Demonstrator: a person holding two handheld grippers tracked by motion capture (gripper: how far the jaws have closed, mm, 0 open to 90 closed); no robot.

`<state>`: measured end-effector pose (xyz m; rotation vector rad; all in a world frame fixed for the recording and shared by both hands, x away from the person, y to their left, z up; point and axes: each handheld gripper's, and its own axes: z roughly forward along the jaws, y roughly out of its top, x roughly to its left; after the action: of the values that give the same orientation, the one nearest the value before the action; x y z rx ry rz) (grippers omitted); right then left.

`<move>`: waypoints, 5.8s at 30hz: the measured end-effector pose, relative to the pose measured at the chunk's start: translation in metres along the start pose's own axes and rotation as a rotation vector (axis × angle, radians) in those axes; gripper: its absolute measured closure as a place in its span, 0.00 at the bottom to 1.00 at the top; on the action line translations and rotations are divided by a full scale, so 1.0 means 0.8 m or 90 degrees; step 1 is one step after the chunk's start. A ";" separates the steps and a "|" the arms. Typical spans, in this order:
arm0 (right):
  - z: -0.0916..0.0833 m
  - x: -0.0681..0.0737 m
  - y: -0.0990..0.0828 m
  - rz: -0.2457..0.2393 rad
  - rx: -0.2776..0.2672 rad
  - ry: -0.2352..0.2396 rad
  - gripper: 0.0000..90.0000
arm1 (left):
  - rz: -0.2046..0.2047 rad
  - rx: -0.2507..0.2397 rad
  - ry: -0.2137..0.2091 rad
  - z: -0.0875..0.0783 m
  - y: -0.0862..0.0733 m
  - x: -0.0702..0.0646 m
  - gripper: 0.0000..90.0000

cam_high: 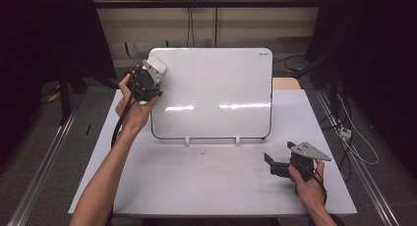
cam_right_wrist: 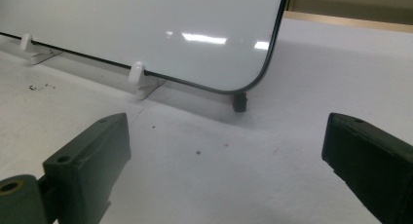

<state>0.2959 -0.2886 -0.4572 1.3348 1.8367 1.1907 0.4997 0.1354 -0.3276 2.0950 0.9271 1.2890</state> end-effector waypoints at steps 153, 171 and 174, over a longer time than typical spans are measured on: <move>0.000 -0.003 0.000 -0.003 -0.005 0.006 0.04 | -0.062 -0.095 -0.213 -0.069 -0.072 -0.051 0.35; -0.001 -0.001 0.000 -0.002 -0.004 0.012 0.04 | 0.033 -0.057 -0.184 -0.040 -0.077 -0.109 0.35; 0.001 -0.001 0.001 -0.005 -0.006 0.011 0.04 | 0.041 -0.058 -0.180 -0.041 -0.078 -0.111 0.34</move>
<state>0.2966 -0.2889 -0.4570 1.3152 1.8437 1.2095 0.4241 0.1095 -0.4078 2.1787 0.6713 1.0097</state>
